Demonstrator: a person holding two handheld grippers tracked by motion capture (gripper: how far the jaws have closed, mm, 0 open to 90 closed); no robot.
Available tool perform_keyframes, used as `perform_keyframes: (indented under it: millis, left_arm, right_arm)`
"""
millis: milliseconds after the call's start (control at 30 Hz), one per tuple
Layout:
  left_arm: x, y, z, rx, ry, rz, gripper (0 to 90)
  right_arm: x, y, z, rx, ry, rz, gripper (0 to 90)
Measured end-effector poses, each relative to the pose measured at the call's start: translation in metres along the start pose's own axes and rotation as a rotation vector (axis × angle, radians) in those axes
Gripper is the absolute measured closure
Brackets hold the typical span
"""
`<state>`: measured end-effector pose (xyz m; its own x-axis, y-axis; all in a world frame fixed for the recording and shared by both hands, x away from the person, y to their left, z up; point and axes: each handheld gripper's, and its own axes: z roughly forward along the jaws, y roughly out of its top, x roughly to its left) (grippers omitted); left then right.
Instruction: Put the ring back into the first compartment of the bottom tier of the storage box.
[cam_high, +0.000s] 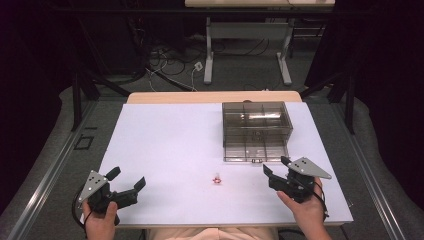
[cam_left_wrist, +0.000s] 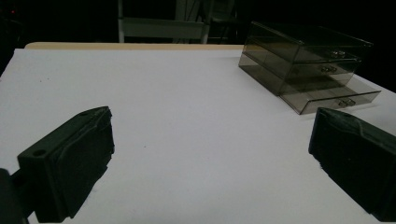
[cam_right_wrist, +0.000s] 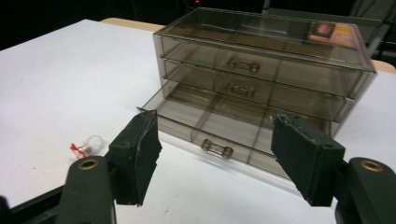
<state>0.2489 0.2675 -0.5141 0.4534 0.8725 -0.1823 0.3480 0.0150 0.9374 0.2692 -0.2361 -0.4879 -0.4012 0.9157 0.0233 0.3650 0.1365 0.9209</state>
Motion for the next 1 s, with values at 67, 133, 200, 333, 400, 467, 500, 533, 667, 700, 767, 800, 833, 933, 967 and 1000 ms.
perform_keyframes:
  millis: [67, 133, 200, 333, 400, 467, 500, 533, 667, 700, 767, 800, 833, 933, 967, 1000]
  left_arm:
    - [0.000, 0.000, 0.000, 0.000, 0.002, 0.000, 0.1]
    - [0.000, 0.000, 0.000, -0.001, 0.003, -0.004, 0.1]
    - [0.000, -0.001, 0.001, 0.005, 0.001, -0.001, 0.1]
    - [0.000, -0.001, 0.001, 0.009, 0.001, -0.002, 0.1]
    - [0.000, -0.001, 0.001, 0.008, 0.002, -0.002, 0.1]
    - [0.001, -0.001, 0.001, 0.010, 0.002, -0.004, 0.1]
    - [0.001, -0.001, 0.001, 0.010, 0.003, -0.004, 0.2]
    - [0.001, -0.001, 0.001, 0.010, 0.004, -0.004, 0.1]
    - [0.001, -0.002, 0.001, 0.010, 0.003, -0.004, 0.1]
    - [0.001, -0.002, 0.001, 0.010, 0.003, -0.004, 0.2]
    - [0.001, -0.001, 0.001, 0.009, 0.004, -0.004, 0.1]
    - [0.001, -0.002, 0.001, 0.010, 0.004, -0.005, 0.1]
    - [0.001, -0.002, 0.001, 0.009, 0.003, -0.006, 0.1]
    - [0.001, -0.002, 0.001, 0.008, 0.006, -0.007, 0.1]
    - [0.001, -0.002, 0.001, 0.008, 0.005, -0.009, 0.1]
    - [0.002, -0.002, 0.001, 0.010, 0.002, -0.006, 0.1]
  right_arm:
    - [0.003, 0.002, 0.002, -0.008, 0.021, -0.021, 31.9]
    - [0.005, 0.004, 0.005, -0.018, 0.048, -0.031, 31.7]
    - [0.008, 0.006, 0.009, -0.015, 0.081, -0.050, 31.2]
    - [0.014, 0.007, 0.015, -0.012, 0.111, -0.094, 31.0]
    - [0.018, 0.009, 0.017, 0.000, 0.120, -0.100, 31.1]
    - [0.021, 0.010, 0.019, 0.010, 0.136, -0.105, 31.5]
    - [0.023, 0.011, 0.020, 0.012, 0.137, -0.108, 31.7]
    - [0.024, 0.011, 0.020, 0.015, 0.135, -0.114, 32.0]
    - [0.031, 0.015, 0.024, 0.017, 0.147, -0.132, 34.1]
    - [0.032, 0.016, 0.025, 0.017, 0.150, -0.133, 35.1]
    - [0.035, 0.018, 0.027, 0.029, 0.160, -0.136, 36.4]
    - [0.037, 0.019, 0.029, 0.033, 0.168, -0.133, 37.0]
    - [0.038, 0.019, 0.030, 0.036, 0.168, -0.127, 37.5]
    - [0.044, 0.021, 0.034, 0.050, 0.192, -0.131, 41.3]
    - [0.046, 0.022, 0.036, 0.051, 0.198, -0.135, 41.9]
    - [0.048, 0.022, 0.037, 0.055, 0.200, -0.142, 42.8]
